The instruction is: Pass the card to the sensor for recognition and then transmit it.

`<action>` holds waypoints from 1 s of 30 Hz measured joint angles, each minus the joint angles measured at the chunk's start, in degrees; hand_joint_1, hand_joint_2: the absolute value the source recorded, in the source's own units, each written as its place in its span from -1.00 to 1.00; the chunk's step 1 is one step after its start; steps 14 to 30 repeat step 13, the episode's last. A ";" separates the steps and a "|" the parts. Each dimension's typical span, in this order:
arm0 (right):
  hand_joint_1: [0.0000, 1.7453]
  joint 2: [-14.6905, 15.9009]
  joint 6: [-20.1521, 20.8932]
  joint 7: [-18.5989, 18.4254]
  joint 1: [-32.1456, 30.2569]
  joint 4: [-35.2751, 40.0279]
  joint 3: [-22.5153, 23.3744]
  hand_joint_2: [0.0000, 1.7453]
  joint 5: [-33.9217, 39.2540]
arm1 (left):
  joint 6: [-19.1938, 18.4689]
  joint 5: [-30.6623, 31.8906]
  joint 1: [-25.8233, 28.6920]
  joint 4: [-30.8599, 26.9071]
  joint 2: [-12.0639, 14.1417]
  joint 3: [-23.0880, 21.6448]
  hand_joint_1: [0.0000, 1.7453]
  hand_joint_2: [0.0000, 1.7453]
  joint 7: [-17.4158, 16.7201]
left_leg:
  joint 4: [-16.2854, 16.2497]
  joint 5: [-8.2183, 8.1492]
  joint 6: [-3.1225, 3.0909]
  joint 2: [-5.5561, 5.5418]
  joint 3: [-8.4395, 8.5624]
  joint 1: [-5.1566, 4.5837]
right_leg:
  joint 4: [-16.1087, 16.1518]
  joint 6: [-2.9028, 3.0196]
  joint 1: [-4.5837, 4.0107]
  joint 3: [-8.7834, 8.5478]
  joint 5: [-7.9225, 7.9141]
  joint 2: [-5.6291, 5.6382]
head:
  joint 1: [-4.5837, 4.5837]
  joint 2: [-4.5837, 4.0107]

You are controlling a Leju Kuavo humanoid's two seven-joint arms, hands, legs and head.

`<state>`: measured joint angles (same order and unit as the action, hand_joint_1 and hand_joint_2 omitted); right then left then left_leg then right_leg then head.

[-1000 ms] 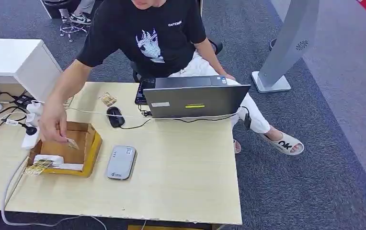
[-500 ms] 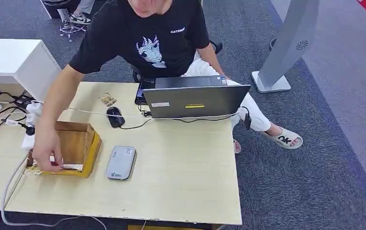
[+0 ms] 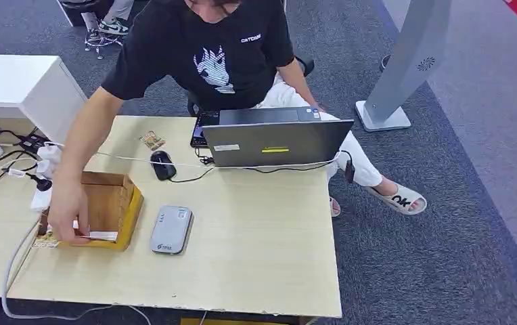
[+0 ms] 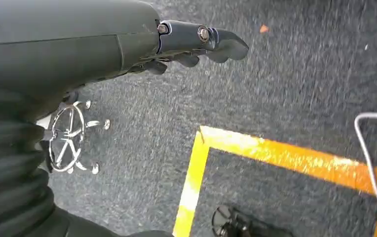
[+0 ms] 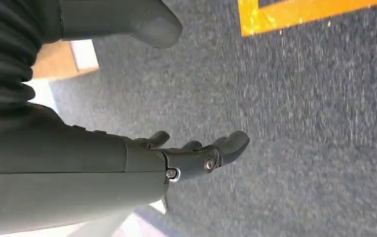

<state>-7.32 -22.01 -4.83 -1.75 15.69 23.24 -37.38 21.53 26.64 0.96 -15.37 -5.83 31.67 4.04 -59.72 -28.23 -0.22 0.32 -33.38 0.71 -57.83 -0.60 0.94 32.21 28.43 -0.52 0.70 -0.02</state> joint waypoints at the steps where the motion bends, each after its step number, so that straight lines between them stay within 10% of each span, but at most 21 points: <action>1: -1.00 0.31 0.66 0.15 -0.23 0.20 -0.77 1.00 1.37 | -0.74 -0.97 0.24 -0.06 0.24 -0.99 -1.00 1.00 -0.15 | 0.00 0.00 0.00 0.00 0.00 0.00 | 0.00 0.00 0.00 0.00 0.00 0.00 | -0.04 0.00; 2: -1.00 0.48 1.47 0.39 -0.43 0.44 -1.43 1.00 2.57 | -1.43 -1.81 0.52 -0.24 0.39 -1.90 -1.00 1.00 -0.15 | 0.00 0.00 0.00 0.00 0.00 0.00 | 0.00 0.00 0.00 0.00 0.00 0.00 | 0.00 0.00; 3: -1.00 0.74 2.29 0.48 -0.64 0.65 -2.21 1.00 3.91 | -2.18 -2.77 0.76 -0.41 0.61 -2.94 -1.00 -1.00 -0.18 | 0.00 0.00 0.00 0.00 0.00 0.00 | 0.00 0.00 0.00 0.00 0.00 0.00 | -0.04 0.00; 4: -1.00 0.90 2.98 0.53 -0.84 0.85 -2.89 -1.00 5.08 | -2.85 -3.61 0.96 -0.52 0.76 -3.85 -1.00 -1.00 -0.26 | 0.00 0.00 0.00 0.00 0.00 0.00 | 0.00 0.00 0.00 0.00 0.00 0.00 | -0.02 0.00; 13: -1.00 2.82 9.58 1.97 -2.76 2.78 -9.27 -1.00 16.25 | -9.25 -11.65 3.04 -2.08 2.38 -12.70 -1.00 -1.00 -1.60 | 0.00 -0.01 0.00 0.00 0.00 0.00 | 0.00 -0.01 0.00 0.00 0.01 0.00 | -0.02 0.00; 30: -1.00 2.82 9.58 1.97 -2.76 2.78 -9.27 -1.00 16.25 | -9.25 -11.65 3.04 -2.08 2.38 -12.70 -1.00 -1.00 -1.60 | 0.00 -0.01 0.00 0.00 0.00 0.00 | 0.00 -0.01 0.00 0.00 0.01 0.00 | -0.02 0.00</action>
